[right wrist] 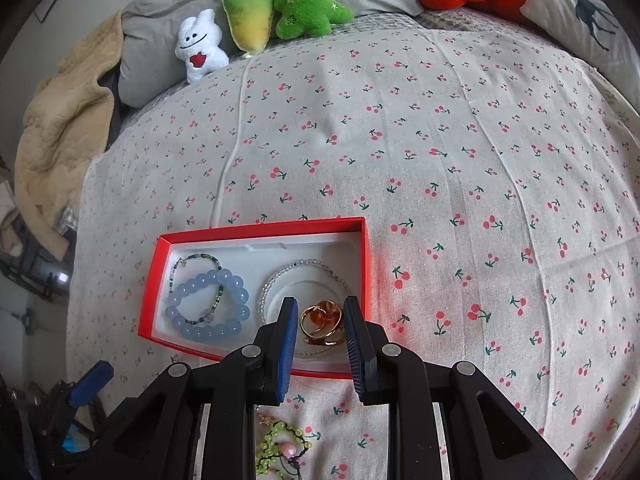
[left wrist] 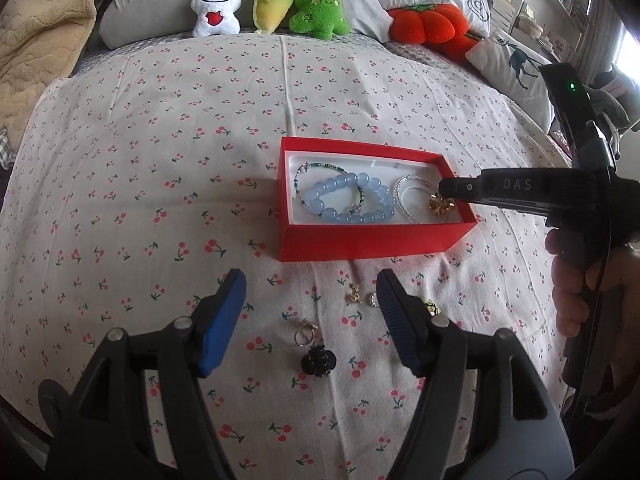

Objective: Organize jewelry
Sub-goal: 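Lower the blue bracelet and gold rings into the red box and open both tools, then withdraw both tools from the box toward the remaining jewelry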

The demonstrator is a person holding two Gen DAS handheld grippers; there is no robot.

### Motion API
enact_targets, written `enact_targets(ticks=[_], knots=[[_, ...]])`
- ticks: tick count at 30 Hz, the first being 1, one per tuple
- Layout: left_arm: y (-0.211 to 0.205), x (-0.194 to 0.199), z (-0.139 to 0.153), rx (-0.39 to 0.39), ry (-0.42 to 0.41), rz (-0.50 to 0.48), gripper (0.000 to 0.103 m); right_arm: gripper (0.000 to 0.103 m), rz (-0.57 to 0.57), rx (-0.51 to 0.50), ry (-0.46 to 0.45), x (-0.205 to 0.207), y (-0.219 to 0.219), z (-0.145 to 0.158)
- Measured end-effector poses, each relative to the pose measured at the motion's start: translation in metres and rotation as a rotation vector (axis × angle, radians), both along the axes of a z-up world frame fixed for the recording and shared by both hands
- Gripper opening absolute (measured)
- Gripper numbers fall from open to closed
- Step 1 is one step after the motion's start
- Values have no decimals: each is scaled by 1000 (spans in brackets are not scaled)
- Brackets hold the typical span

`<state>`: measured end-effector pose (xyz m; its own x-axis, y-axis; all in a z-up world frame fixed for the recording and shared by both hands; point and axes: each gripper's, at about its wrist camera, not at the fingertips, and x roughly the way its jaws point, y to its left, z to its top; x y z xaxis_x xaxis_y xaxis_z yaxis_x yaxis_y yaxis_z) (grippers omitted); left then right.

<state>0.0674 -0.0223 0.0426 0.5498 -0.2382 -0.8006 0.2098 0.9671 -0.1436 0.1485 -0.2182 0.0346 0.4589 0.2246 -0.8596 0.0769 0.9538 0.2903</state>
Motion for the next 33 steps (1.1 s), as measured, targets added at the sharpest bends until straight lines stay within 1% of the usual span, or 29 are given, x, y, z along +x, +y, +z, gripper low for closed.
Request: enact_targets(ticks=[3,4,5,7,11,14,17,20,23,25,33], knots=[[-2,-7,-1,14,-2,-9,77,30,10,25,3,-5,-3,2],[-2,-10,-2,21,-1,-9,79,36,19,37,0,-9,-3,4],[-3,-12,-3,26,2,-9,79,52,24,35,-6,-12,-3,7],[-2,-17,-6,29,16,-11,82,68,30,4,-39,-22,-2,13],[0,-26,-12,41,38,-10,83,68,84,-76,-75,-40,2,21],[1,-34,-17,67,43,-9,84,70,104,-106,-86,-55,1,21],[5,-42,-21,84,49,-7,84,74,113,-122,-91,-69,-1,18],[9,-51,-25,96,56,-1,85,76,122,-130,-96,-81,-1,14],[14,-58,-30,110,63,11,90,81,121,-124,-99,-91,-2,7],[17,-62,-34,112,67,16,97,81,118,-123,-93,-97,-1,2],[32,-76,-53,136,74,32,100,82,130,-138,-56,-113,8,-24]])
